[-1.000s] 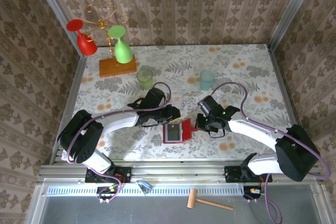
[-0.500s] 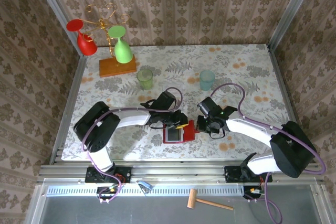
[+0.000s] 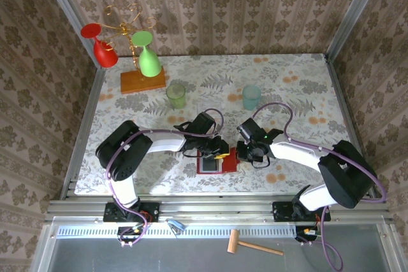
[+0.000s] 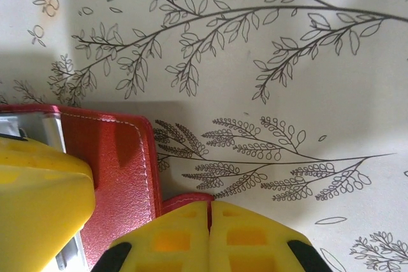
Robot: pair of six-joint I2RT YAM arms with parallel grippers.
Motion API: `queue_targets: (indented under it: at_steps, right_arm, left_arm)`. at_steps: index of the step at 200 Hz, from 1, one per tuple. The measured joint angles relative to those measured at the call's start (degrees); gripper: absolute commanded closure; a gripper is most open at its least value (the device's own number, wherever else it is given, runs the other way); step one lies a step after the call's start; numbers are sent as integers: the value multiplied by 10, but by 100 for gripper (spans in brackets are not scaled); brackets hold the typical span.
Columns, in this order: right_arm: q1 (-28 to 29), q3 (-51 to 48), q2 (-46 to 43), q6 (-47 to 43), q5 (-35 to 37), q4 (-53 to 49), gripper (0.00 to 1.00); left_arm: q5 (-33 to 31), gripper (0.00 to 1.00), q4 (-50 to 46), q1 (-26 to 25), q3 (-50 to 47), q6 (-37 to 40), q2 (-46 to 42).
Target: Take the credit cards out of the card holder
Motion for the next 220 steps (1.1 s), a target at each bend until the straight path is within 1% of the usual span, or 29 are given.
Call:
queue_targets:
  at_steps: [17, 48, 83, 104, 127, 148, 175, 220]
  right_arm:
    - [0, 0, 0, 0, 0, -1, 90]
    - [0, 5, -3, -6, 9, -26, 76]
    - [0, 26, -54, -10, 20, -62, 71]
    - [0, 40, -85, -6, 15, -60, 73]
    - [0, 43, -97, 8, -10, -39, 82]
    - [0, 42, -93, 26, -37, -9, 87]
    - [0, 40, -61, 39, -60, 12, 88]
    - [0, 26, 0, 39, -61, 16, 88]
  left_arm:
    - [2, 78, -9, 0, 7, 1, 5]
    - [2, 78, -20, 0, 19, 9, 7]
    - [2, 78, -28, 1, 19, 16, 7]
    - [2, 78, -35, 1, 19, 20, 7]
    - [2, 78, -37, 1, 19, 20, 7]
    - [2, 78, -37, 1, 19, 20, 7]
    - [2, 78, -31, 5, 16, 19, 7]
    - [-8, 77, -28, 9, 4, 17, -27]
